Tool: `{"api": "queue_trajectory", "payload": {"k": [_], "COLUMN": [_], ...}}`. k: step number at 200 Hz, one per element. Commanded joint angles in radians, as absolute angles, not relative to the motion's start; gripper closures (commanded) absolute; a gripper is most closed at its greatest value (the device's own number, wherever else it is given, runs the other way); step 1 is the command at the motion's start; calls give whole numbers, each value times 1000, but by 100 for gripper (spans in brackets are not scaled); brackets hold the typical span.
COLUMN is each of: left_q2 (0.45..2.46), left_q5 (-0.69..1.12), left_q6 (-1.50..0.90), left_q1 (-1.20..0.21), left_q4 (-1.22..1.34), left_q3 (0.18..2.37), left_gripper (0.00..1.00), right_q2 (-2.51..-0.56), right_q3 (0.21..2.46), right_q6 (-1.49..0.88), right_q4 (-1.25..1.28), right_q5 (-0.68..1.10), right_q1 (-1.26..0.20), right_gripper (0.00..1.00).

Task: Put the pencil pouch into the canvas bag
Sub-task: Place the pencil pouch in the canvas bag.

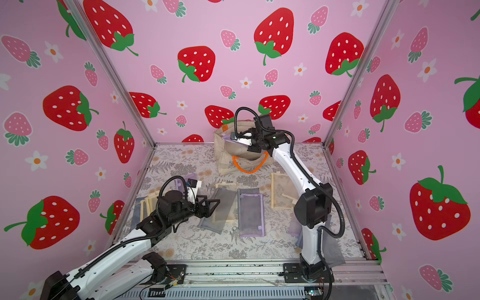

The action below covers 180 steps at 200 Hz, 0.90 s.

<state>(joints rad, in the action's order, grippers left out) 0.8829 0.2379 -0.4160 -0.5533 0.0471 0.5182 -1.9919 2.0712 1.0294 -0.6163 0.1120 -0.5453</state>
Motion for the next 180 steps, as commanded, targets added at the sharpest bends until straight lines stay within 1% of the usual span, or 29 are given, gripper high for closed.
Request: {"api": "queue_trajectory", "payload": {"k": [1,39,50,64,83,126,180], "left_q2": [864,867,870,873,873,868,852], "left_q5": [232,233,234,240,239,235,227], "left_q6": [-409,-407,-408,-410,-409,-414,-407], "left_q1": [-545,-534,-533,-532,-530,-529,-528], "left_q4": [66,68,71,71,72,77,78], "left_q3": [513,514,514,515,512,502,505], "left_gripper": [9,9,9,10,10,10,11], "right_q2": [-2021,-2024,-2016,-1992,-1986,-2023,-2119], "right_q3": [2106,2065,2061,2047,2033,2089,2119], "right_q6": [1131,1151,1129,1094,1090,1085,1167], "right_q4": [-647,-629,-625,-624,-609,-616,-625], "right_q5": [60,15,40,113,110,58,-63], "right_q1": [-546,-529,-519,-509,-509,-509,-532], "right_gripper": [100,100,100,100,100,100,100]}}
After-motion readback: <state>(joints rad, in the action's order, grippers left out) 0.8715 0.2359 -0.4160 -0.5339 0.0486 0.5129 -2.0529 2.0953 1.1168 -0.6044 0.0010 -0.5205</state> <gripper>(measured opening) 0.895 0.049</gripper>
